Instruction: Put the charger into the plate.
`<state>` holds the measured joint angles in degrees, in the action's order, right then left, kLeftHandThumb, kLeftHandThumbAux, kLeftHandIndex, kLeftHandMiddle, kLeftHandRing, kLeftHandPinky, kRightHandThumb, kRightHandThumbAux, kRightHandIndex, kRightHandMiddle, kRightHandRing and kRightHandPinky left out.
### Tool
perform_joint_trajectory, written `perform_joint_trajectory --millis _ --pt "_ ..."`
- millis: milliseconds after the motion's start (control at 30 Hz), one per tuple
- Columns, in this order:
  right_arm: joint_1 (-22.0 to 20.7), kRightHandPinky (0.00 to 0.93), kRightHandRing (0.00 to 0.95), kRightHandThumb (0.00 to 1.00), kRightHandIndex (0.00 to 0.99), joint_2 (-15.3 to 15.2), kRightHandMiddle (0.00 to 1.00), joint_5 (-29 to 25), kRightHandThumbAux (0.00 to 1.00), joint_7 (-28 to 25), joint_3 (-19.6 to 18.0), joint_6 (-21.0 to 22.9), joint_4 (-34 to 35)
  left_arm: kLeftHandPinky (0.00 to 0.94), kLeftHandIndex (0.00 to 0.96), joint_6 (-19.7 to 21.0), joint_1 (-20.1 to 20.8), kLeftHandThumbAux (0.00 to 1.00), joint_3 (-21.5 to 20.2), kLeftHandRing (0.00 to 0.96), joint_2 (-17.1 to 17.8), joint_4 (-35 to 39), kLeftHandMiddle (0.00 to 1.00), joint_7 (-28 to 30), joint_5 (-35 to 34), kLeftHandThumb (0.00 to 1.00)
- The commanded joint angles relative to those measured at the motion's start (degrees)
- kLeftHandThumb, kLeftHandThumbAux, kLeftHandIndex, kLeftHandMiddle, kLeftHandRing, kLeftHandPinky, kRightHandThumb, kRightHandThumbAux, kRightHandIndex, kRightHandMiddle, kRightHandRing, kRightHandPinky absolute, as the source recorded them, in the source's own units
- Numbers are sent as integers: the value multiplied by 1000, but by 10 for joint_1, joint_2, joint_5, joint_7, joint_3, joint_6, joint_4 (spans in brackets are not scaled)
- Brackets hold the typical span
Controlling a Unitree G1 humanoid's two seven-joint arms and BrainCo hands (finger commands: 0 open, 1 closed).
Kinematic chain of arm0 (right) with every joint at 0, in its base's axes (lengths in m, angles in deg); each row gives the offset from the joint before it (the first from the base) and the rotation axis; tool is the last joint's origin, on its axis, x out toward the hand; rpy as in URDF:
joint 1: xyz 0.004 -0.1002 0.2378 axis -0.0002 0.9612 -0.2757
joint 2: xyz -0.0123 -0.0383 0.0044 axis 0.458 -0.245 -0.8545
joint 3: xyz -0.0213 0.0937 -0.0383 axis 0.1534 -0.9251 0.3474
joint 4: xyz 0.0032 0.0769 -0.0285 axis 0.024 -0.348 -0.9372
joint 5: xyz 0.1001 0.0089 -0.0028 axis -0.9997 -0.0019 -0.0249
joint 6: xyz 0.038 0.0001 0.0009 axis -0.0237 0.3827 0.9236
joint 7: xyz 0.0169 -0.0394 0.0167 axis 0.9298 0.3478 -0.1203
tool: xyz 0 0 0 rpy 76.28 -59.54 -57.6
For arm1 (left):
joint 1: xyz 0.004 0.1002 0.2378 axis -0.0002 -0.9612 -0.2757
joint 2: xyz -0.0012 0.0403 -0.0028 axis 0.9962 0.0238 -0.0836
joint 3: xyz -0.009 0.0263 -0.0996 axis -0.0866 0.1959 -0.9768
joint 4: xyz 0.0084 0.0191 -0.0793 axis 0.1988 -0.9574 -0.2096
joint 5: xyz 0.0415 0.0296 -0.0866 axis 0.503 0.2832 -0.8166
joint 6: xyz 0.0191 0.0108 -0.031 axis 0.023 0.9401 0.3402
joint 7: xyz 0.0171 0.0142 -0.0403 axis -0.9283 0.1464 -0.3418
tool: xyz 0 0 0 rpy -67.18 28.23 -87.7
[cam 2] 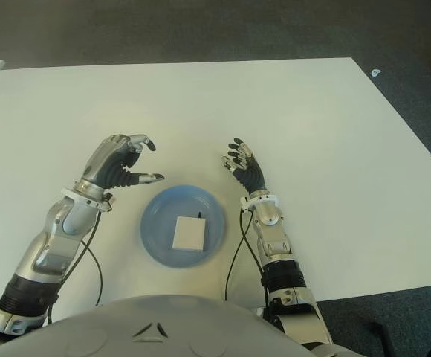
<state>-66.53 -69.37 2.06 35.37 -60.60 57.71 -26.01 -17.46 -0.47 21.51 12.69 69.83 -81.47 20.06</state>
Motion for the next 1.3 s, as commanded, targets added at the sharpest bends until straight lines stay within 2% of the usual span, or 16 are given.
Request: perform_joint_trajectory --millis 33,233,300,367,433,467,500,533,567,667,733,800,900,967,1033,1300 --pt "-1 174 193 263 0 5 183 -2 646 0 0 0 -10 862 443 0 -8 695 6 862 -4 -3 868 14 -4 749" --pt "-1 163 192 255 0 5 184 -2 640 -1 -1 -4 -12 859 443 -1 -8 695 8 854 -9 -9 856 12 2 745" --pt "-1 163 192 252 0 5 184 -3 639 -2 -1 -5 -12 835 444 -3 -6 692 9 842 -9 -13 845 8 6 740" --pt "-2 165 193 248 0 5 185 -3 639 -2 -1 -6 -14 747 436 -10 -4 691 9 777 -7 -19 793 2 11 722" --pt "-2 165 193 246 0 5 185 -3 639 -2 -2 -7 -16 641 427 -20 -2 693 10 671 1 -30 687 0 17 707" --pt "-2 163 193 245 0 5 184 -3 640 -2 -2 -7 -16 480 328 -26 -2 590 10 489 6 -35 503 0 20 587" --pt "-2 163 192 245 0 5 184 -3 641 -2 -2 -7 -16 421 293 -35 -2 553 11 424 17 -45 436 4 25 543" --pt "-2 161 191 244 0 5 183 -3 641 -3 -2 -7 -16 269 187 -42 -1 479 11 271 25 -52 279 6 29 452" --pt "-2 160 190 243 0 5 182 -3 641 -3 -2 -7 -16 172 120 -48 0 431 12 173 31 -61 178 9 31 393" --pt "-2 158 188 241 0 4 181 -4 641 -4 -2 -7 -16 56 39 -58 4 361 12 56 36 -74 58 16 24 308" --pt "-3 161 188 239 0 3 180 -4 642 -5 -3 -6 -17 28 19 -53 4 330 11 29 29 -73 29 37 -10 255" --pt "-3 163 189 238 0 3 181 -3 644 -5 -3 -6 -17 14 10 -37 2 314 3 14 5 -77 15 61 -79 218" --pt "-2 167 191 237 0 3 181 -2 649 -4 -3 -6 -15 4 3 -22 1 309 -6 4 -18 -83 4 83 -146 169" --pt "-2 169 191 234 0 2 181 -2 645 -4 -3 -6 -15 1 1 -8 2 323 -18 1 -48 -96 1 93 -209 144" --pt "-2 166 191 231 0 2 182 -2 643 -4 -3 -3 -14 0 0 -9 3 343 -27 0 -73 -119 0 91 -247 129" --pt "-3 173 199 233 0 1 190 -5 648 -7 -5 0 -15 0 0 -52 6 432 -45 0 -122 -189 0 86 -313 98"
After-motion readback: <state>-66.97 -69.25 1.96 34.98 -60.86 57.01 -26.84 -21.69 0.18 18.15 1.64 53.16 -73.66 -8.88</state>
